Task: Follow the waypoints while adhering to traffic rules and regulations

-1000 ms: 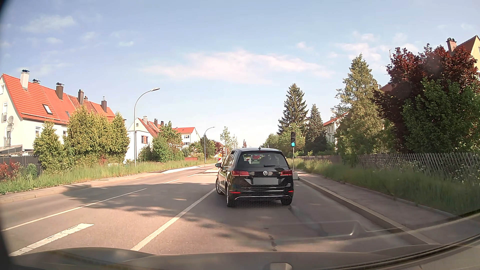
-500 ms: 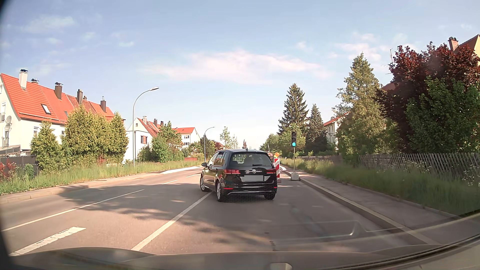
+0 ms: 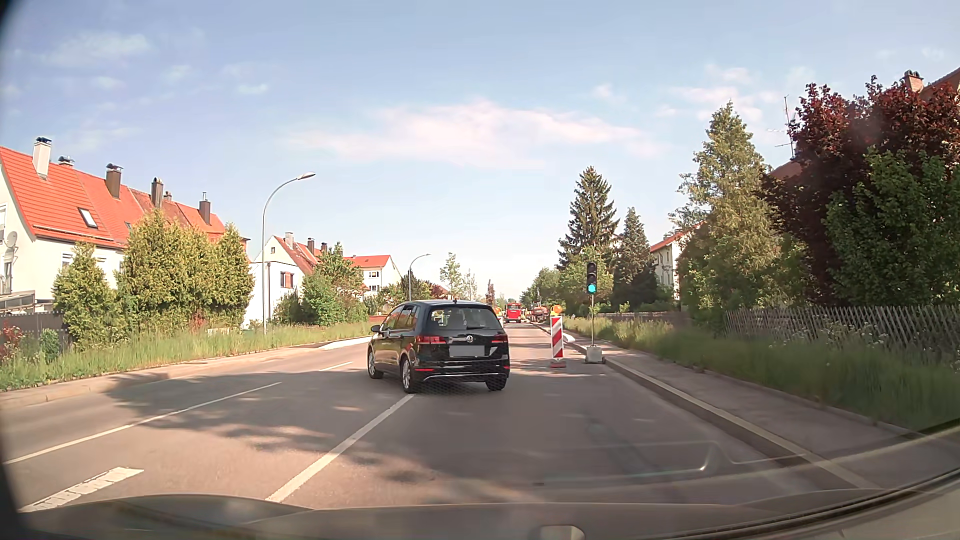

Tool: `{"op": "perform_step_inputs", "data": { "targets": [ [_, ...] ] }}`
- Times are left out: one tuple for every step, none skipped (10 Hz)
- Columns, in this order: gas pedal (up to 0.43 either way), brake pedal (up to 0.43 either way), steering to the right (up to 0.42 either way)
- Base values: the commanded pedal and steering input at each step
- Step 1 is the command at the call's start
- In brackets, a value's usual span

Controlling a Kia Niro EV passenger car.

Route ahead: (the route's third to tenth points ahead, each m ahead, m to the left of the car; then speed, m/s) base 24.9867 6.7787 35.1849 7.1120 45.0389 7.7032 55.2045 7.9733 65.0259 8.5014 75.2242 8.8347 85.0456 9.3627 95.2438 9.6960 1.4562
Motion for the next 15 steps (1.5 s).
{"op": "perform_step_inputs", "data": {
  "targets": [
    [0.157,0.000,-0.054],
    [0.157,0.000,-0.065],
    [0.157,0.000,-0.077],
    [0.169,0.000,-0.094],
    [0.197,0.000,-0.111],
    [0.220,0.000,-0.122],
    [0.228,0.000,-0.126],
    [0.228,0.000,-0.125],
    [0.228,0.000,-0.125],
    [0.228,0.000,-0.125],
    [0.240,0.000,-0.125],
    [0.240,0.000,-0.125],
    [0.240,0.000,-0.125],
    [0.240,0.000,-0.126],
    [0.240,0.000,-0.130]
  ]
}}
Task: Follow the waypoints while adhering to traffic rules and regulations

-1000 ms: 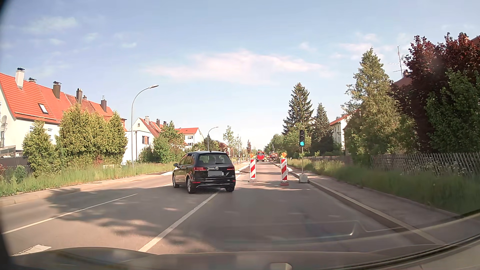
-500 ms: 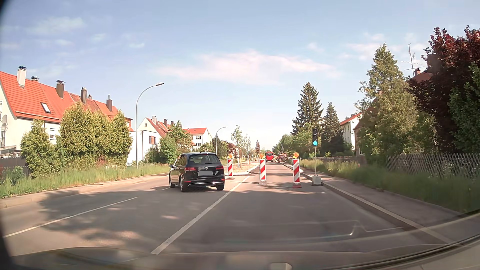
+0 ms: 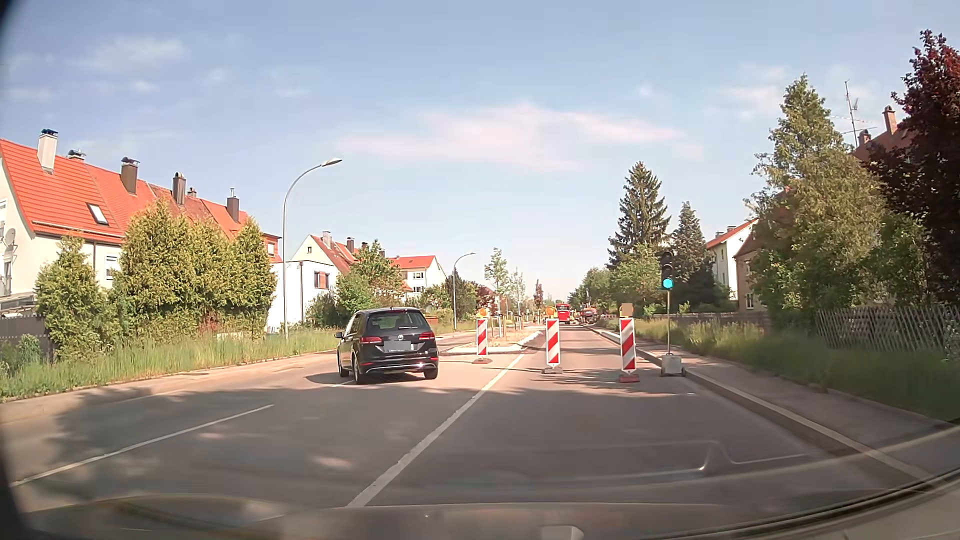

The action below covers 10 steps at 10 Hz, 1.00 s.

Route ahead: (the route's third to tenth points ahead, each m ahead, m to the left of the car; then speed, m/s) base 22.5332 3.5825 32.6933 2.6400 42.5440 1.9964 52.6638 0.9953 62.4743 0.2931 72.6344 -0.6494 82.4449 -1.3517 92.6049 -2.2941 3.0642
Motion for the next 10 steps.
{"op": "perform_step_inputs", "data": {
  "targets": [
    [0.240,0.000,-0.133],
    [0.240,0.000,-0.136],
    [0.240,0.000,-0.137],
    [0.228,0.000,-0.138],
    [0.228,0.000,-0.139],
    [0.228,0.000,-0.142],
    [0.228,0.000,-0.146],
    [0.228,0.000,-0.147],
    [0.228,0.000,-0.148],
    [0.228,0.000,-0.148]
  ]
}}
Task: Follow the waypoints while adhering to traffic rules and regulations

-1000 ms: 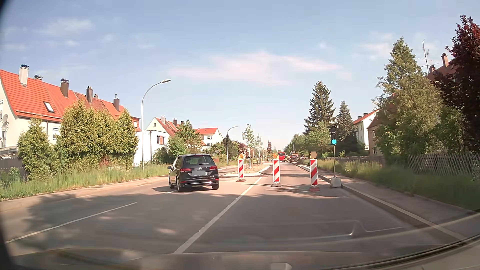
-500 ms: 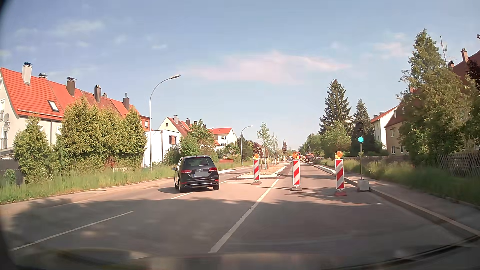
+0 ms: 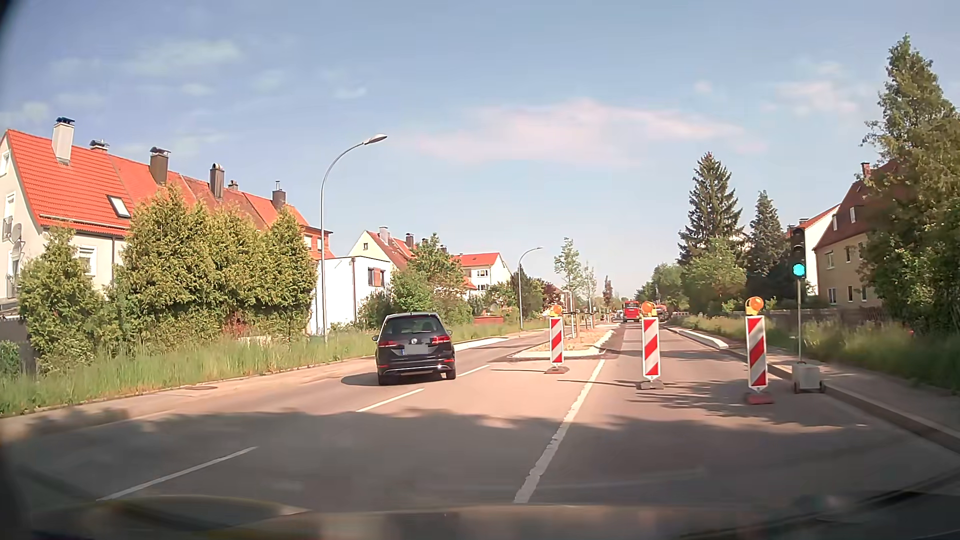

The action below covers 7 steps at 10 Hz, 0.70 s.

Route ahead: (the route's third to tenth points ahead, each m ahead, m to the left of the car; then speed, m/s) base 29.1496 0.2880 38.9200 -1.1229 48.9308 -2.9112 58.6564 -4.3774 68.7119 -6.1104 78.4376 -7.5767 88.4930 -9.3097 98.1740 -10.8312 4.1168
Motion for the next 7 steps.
{"op": "perform_step_inputs", "data": {
  "targets": [
    [0.228,0.000,-0.148],
    [0.228,0.000,-0.148],
    [0.220,0.000,-0.146],
    [0.189,0.000,-0.137],
    [0.177,0.000,-0.124],
    [0.138,0.000,-0.110],
    [0.130,0.000,-0.096]
  ]
}}
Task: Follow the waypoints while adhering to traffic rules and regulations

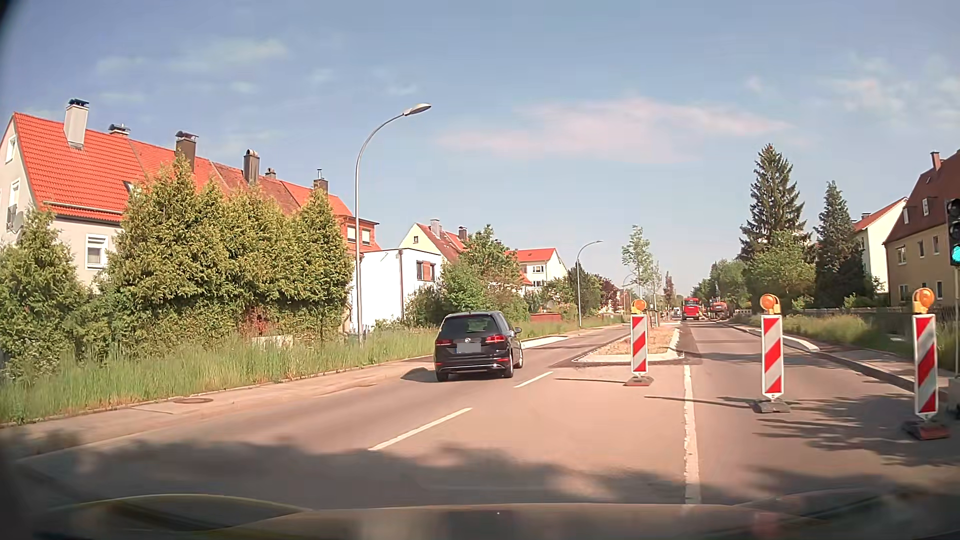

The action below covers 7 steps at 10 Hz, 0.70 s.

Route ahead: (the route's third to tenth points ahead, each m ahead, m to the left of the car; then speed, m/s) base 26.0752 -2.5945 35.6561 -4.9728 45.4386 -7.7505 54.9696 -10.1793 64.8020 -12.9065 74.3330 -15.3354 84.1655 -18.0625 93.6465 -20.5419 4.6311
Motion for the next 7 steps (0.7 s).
{"op": "perform_step_inputs", "data": {
  "targets": [
    [0.130,0.000,-0.087],
    [0.130,0.000,-0.081],
    [0.130,0.000,-0.074],
    [0.130,0.000,-0.069],
    [0.130,0.000,-0.065],
    [0.138,0.000,-0.058],
    [0.138,0.000,-0.051]
  ]
}}
